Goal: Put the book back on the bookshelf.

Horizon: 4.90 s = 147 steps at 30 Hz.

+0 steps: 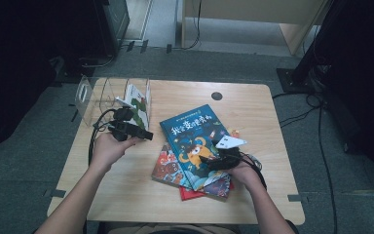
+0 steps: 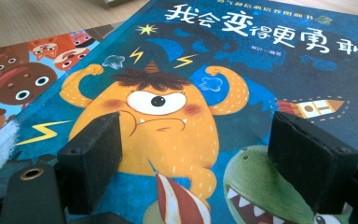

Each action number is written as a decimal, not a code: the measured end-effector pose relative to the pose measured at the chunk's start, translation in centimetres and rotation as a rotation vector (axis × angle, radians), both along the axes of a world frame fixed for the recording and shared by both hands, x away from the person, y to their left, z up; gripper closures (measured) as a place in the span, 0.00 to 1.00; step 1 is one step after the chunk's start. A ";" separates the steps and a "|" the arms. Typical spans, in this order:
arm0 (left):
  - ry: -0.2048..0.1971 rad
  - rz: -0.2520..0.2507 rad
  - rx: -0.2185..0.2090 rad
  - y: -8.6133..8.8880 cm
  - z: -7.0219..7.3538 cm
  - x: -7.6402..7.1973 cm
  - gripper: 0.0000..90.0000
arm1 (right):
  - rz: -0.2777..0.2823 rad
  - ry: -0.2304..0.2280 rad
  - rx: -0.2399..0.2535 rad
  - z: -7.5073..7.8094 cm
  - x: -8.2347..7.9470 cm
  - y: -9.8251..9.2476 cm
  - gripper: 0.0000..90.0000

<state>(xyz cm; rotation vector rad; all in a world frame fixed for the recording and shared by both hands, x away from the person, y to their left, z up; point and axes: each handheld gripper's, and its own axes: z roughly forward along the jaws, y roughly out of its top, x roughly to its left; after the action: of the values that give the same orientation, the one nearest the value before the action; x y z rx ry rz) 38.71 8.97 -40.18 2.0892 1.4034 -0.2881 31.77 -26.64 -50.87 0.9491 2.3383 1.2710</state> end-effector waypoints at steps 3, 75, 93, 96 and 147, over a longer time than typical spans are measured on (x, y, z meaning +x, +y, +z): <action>-0.017 -0.010 0.000 -0.4 -0.6 0.0 0.62 | -0.001 0.001 0.000 0.0 0.0 0.0 0.19; -0.196 -0.137 -0.051 -4.7 -8.0 -1.9 0.58 | -0.139 0.046 -0.014 1.0 -2.5 -2.6 0.85; -0.166 -0.117 -0.010 -4.9 -7.2 -1.2 0.81 | -0.227 0.039 0.003 1.9 -3.2 -4.8 1.00; -0.158 -0.115 0.000 -4.9 -7.2 -0.9 0.85 | -0.234 0.051 -0.008 1.8 -3.5 -5.1 1.00; -0.156 -0.153 0.007 -6.5 -7.2 1.5 0.83 | -0.380 0.109 -0.020 0.9 -7.1 -9.3 1.00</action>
<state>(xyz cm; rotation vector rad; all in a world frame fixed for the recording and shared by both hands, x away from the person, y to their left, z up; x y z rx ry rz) 40.25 2.45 -47.42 2.1785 1.1588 -0.1766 24.70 -35.93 -50.00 1.4056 2.1039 1.0636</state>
